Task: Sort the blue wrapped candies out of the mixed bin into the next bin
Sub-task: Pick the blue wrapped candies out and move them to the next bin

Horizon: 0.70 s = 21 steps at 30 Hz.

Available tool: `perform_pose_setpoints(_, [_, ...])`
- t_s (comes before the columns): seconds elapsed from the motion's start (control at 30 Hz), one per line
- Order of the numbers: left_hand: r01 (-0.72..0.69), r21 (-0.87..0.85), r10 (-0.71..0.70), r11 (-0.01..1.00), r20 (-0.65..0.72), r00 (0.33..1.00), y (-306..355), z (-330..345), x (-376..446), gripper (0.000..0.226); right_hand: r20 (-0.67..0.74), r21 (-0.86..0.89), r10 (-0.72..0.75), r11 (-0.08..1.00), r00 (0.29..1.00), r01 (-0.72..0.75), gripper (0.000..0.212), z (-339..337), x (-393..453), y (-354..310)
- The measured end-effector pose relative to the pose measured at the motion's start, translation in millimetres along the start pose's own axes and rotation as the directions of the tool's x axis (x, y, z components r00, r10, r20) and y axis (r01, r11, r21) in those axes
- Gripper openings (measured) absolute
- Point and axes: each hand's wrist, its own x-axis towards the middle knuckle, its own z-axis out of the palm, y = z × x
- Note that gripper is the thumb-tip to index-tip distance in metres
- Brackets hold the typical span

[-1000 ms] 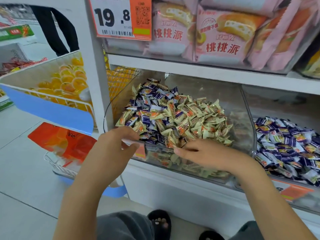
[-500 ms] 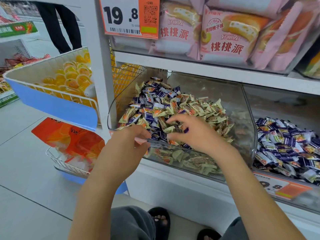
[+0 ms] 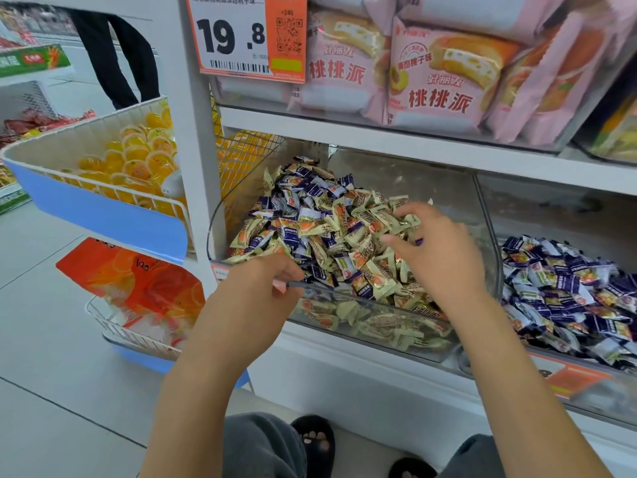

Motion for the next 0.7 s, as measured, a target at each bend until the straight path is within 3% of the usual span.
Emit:
perform_pose_setpoints(0.07, [-0.002, -0.002, 0.002, 1.000, -0.005, 1.000, 0.2, 0.7, 0.2, 0.012, 0.149, 0.131, -0.156, 0.982, 0.976, 0.137, 0.009, 8.2, 0.6, -10.9])
perform_pose_setpoints(0.17, [-0.002, -0.001, 0.002, 1.000, -0.009, 1.000, -0.3, 0.5, 0.6, 0.011, 0.476, 0.054, -0.183, 0.982, 0.860, 0.179, 0.008, 27.1, 2.0, -16.5])
perform_pose_setpoints(0.23, [0.003, 0.000, -0.003, 1.000, -0.004, 1.000, -1.1, -0.2, 1.0, 0.011, 0.469, -0.050, -0.111, 0.987, 0.876, 0.152, 0.023, 29.6, 2.6, -11.9])
perform_pose_setpoints(0.33, [0.007, -0.002, -0.007, 1.000, -0.003, 1.000, -2.0, -2.0, 0.7, 0.012, 0.471, -0.266, -0.078, 0.937, 0.879, 0.226, 0.049, 23.6, 1.2, -1.7])
perform_pose_setpoints(0.4, [0.001, 0.004, -0.001, 1.000, 0.005, 1.000, -1.9, -2.3, 0.2, 0.013, 0.496, -0.272, -0.094, 0.927, 0.863, 0.257, 0.058, 22.8, 0.8, 2.9])
perform_pose_setpoints(0.57, [0.000, 0.007, -0.001, 1.000, 0.007, 1.000, -1.8, -2.2, -0.3, 0.014, 0.506, -0.199, -0.293, 0.875, 0.811, 0.441, 0.080, 28.1, 3.1, 2.0])
perform_pose_setpoints(0.7, [0.012, 0.025, -0.013, 1.000, 0.022, 1.000, -0.1, -0.1, -1.1, 0.015, 0.625, -0.287, -0.214, 0.832, 0.751, 0.475, 0.079, 30.3, 16.5, -8.8])
